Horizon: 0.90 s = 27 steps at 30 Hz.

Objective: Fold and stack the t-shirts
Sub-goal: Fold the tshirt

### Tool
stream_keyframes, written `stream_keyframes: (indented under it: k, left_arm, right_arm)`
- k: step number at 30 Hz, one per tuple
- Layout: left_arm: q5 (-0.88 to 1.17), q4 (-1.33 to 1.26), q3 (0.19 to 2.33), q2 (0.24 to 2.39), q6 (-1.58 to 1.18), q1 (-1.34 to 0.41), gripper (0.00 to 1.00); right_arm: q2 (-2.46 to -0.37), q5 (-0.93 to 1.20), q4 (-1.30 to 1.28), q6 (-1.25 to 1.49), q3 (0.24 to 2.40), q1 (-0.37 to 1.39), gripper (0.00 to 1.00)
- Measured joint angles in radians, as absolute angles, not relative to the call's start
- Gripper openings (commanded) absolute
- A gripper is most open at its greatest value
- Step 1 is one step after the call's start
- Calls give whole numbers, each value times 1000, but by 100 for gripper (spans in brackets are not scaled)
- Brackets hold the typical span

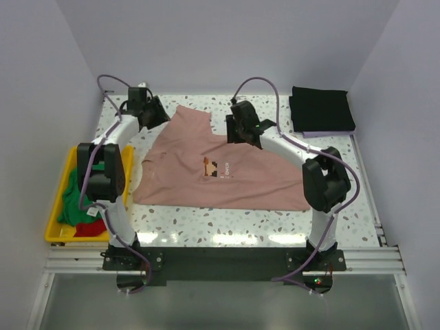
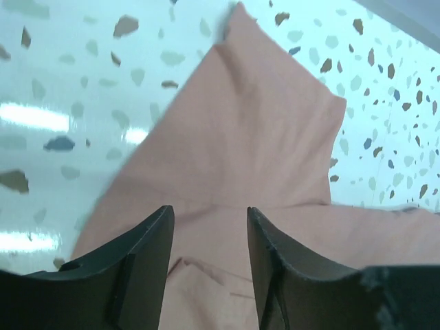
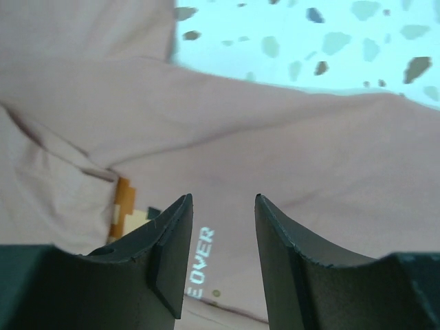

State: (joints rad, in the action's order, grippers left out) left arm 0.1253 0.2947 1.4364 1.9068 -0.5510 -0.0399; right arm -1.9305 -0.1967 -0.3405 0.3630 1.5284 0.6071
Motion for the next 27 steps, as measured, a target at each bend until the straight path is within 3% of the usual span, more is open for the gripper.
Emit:
stream_keyframes:
  k: [5,16,27]
  left_arm:
    - [133,234,1612,2048,-467,-40,60]
    - [181,181,1972,2414,-362,-40,60]
    - [249,109,2028,2502,-348,-40,57]
  right_arm:
    - [-1927,-118,-332,393,1503,489,45]
    - [-1924,20,-297,413,1474,399,43]
    - [-1866,49,-265,419,1430,347,43]
